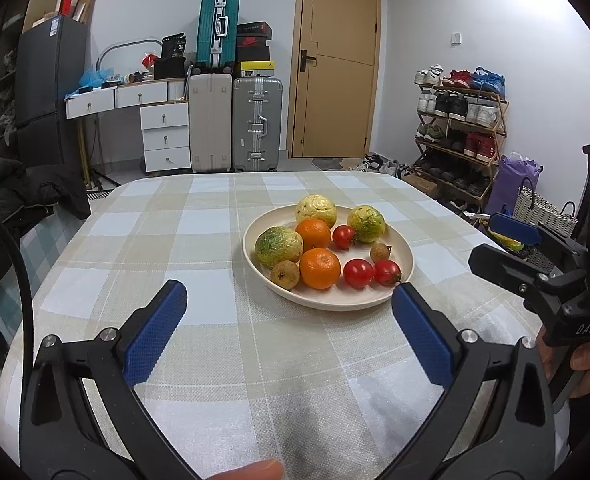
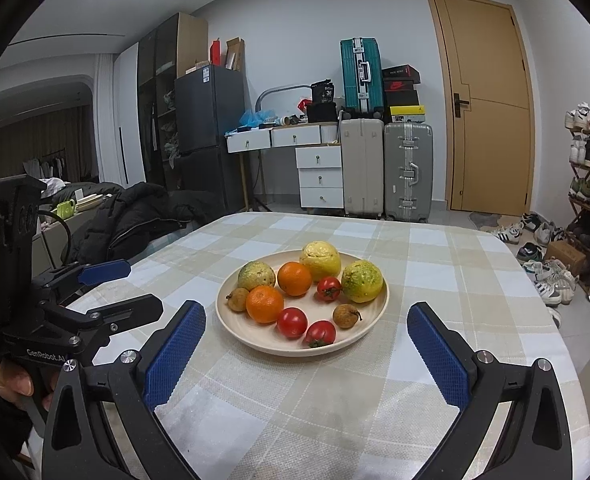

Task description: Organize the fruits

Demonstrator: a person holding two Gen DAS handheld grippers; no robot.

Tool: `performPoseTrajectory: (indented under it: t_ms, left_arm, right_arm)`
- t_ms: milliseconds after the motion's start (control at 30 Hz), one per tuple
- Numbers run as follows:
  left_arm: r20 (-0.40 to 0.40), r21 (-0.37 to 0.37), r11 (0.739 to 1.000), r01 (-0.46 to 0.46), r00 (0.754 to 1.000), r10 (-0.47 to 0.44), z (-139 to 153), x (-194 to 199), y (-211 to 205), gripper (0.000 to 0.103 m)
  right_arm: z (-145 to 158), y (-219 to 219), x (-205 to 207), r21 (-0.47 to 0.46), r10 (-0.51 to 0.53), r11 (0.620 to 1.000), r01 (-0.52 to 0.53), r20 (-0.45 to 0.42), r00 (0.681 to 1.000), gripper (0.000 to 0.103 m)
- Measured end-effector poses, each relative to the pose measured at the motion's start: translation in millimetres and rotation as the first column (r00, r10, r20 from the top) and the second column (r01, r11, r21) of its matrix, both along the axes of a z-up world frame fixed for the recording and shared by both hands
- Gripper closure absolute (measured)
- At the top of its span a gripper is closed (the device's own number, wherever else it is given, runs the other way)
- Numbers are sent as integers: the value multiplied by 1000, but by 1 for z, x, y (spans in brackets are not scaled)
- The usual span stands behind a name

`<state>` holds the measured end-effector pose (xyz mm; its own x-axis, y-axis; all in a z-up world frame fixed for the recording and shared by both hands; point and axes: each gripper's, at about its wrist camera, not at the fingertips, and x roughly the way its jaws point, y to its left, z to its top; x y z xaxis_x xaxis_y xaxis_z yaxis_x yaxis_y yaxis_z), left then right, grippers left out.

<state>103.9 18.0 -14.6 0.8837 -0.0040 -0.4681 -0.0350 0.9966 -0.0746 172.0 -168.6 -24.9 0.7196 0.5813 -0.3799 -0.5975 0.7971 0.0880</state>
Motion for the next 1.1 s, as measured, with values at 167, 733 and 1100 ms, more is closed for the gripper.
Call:
performPoseTrajectory:
  t_ms: [167,733,1100]
  left_arm:
    - [-4,-1,1000,-2,1000,2,-1,2,2,1]
    - [-5,-2,1000,-1,1000,1,-1,2,2,1]
    - [-5,-2,1000,-1,1000,1,-1,2,2,1]
  right_arm:
    - [1,-1,-1,-3,0,1000,0,9,1000,0]
    - [1,0,-1,-4,0,1000,0,9,1000,0]
    - [1,0,-2,-3,0,1000,0,10,1000,0]
